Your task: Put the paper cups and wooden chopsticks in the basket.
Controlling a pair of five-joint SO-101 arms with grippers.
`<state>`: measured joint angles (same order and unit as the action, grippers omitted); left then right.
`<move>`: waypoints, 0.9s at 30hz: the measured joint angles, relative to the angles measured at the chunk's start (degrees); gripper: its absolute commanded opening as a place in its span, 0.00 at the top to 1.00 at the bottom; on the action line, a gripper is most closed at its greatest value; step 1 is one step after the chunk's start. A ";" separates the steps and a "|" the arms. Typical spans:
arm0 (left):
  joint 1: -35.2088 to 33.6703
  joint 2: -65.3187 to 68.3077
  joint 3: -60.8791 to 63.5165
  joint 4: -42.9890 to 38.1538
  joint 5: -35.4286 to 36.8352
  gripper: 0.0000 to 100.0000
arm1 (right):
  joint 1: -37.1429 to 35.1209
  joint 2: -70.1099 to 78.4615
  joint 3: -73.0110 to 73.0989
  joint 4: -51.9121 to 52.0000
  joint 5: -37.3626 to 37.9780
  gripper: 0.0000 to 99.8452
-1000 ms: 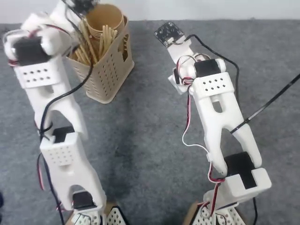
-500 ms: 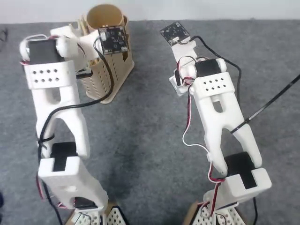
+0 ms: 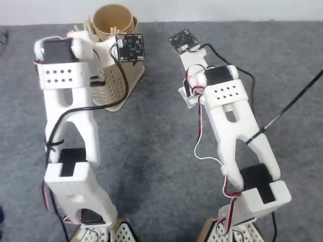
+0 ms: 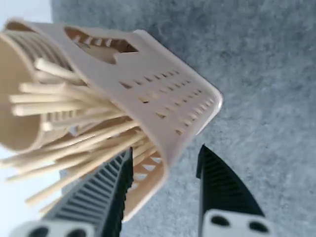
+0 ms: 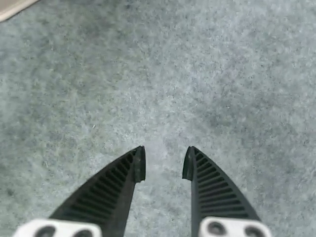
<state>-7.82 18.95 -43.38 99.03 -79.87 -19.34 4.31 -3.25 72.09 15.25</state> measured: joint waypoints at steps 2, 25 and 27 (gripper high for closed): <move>0.26 0.09 1.14 0.18 0.00 0.80 | 0.00 0.00 0.00 0.44 0.00 0.86; 1.23 7.82 3.43 -0.35 0.00 0.99 | -0.09 0.00 2.02 0.53 0.00 0.86; 1.76 8.00 2.46 -0.35 1.76 0.99 | -0.09 0.00 2.02 0.53 0.00 0.86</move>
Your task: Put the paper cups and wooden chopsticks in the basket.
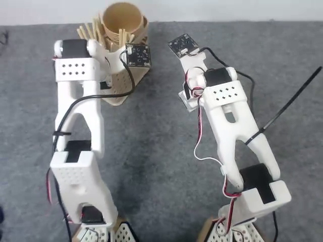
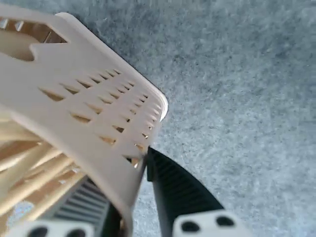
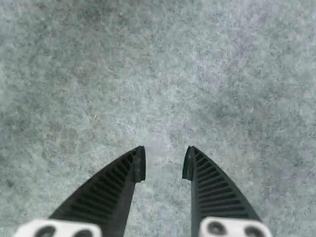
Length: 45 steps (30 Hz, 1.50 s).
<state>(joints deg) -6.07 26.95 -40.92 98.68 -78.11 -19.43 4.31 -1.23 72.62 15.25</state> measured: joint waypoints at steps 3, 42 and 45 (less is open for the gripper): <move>1.32 1.14 -2.99 0.00 5.01 0.99 | 1.49 0.00 0.00 0.00 0.00 0.86; 29.45 -45.45 47.38 0.97 4.40 0.99 | 29.80 -2.11 12.75 -23.91 -16.26 0.86; 27.25 -45.71 47.82 0.97 3.08 0.99 | 30.68 -2.11 12.75 -24.26 -16.88 0.86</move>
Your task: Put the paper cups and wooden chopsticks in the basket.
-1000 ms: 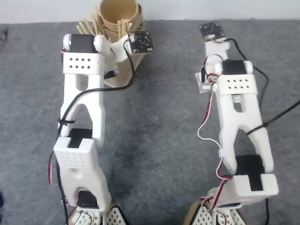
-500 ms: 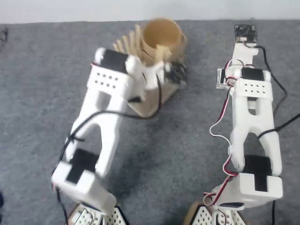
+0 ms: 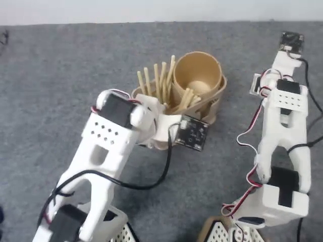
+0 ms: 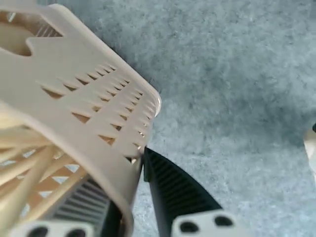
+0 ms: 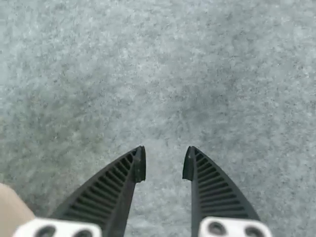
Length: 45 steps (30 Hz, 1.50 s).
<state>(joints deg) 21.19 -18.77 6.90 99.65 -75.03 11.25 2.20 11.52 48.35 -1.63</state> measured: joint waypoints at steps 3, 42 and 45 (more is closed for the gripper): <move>-3.25 -0.35 1.85 0.00 -1.85 0.99 | -0.09 0.00 0.53 -0.18 -0.09 0.86; -43.60 -3.43 -43.52 -14.15 79.56 0.65 | -4.40 -6.24 -3.25 13.27 5.54 0.86; -44.92 -3.43 -43.52 -4.92 79.74 0.65 | -7.91 -9.76 -5.27 20.75 7.91 0.86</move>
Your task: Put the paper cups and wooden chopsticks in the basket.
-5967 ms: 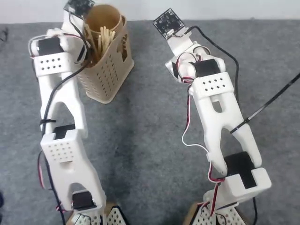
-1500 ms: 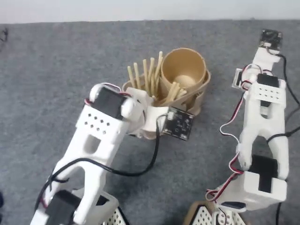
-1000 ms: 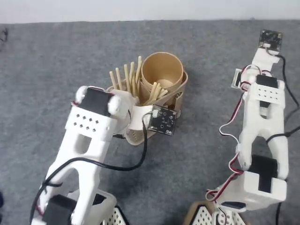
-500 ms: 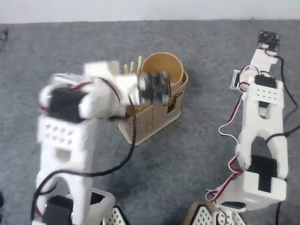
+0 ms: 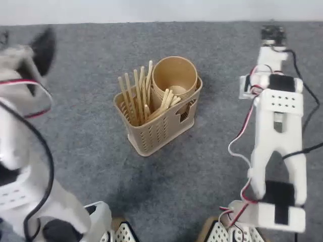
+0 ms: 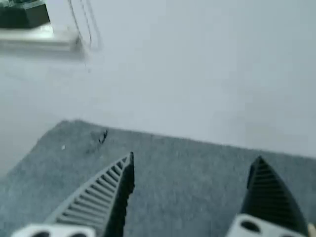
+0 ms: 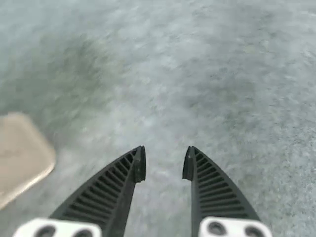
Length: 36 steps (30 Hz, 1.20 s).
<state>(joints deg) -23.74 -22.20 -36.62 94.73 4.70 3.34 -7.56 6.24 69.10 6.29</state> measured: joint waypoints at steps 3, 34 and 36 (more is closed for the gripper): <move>-0.70 -0.62 2.99 4.04 0.00 0.65 | -3.78 -4.48 -1.85 6.51 1.05 0.86; 4.31 -81.05 82.11 -6.51 -14.42 0.99 | -8.79 -87.91 38.95 18.20 9.32 0.99; 3.69 -81.05 83.87 -6.77 -17.58 0.99 | -8.62 -94.24 44.84 14.07 9.58 0.99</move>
<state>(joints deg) -20.04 -103.25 47.25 87.96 -12.88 -5.27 -101.80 51.08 83.16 15.87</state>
